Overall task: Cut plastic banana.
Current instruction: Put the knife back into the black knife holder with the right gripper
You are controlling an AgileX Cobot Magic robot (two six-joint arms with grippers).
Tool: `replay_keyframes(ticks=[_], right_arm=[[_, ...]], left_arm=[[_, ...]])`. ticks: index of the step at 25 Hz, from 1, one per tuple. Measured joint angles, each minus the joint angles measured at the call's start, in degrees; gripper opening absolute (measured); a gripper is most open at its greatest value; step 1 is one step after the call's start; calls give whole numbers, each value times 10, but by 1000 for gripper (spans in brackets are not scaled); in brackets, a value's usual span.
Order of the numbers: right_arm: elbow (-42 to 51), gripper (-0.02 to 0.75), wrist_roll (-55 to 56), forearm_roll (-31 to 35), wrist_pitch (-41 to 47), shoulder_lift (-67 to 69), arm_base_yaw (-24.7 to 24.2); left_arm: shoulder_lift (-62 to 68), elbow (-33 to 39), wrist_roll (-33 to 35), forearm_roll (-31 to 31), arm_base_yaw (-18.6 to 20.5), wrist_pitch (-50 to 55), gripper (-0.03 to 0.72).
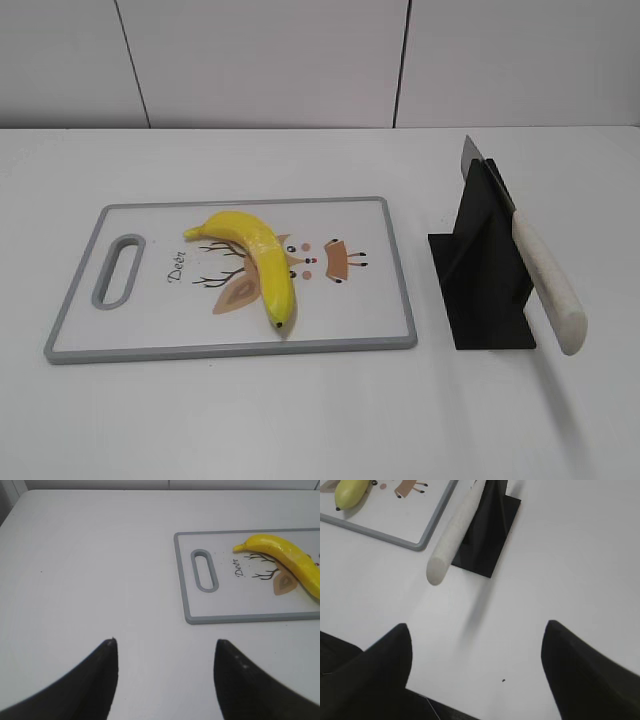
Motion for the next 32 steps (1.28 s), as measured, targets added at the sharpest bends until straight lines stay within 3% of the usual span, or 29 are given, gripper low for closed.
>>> replay_keyframes(ticks=[12,23,32], right_arm=[[54,589,-5,11,45,-238,0],[55,589,-7,26,45,-291,-10],[55,587,-7,29,45,-291,-181]], left_arm=[[0,0,0,0,0,0,571],[0,0,0,-1,0,0,570],[0,0,0,-1,0,0,571]])
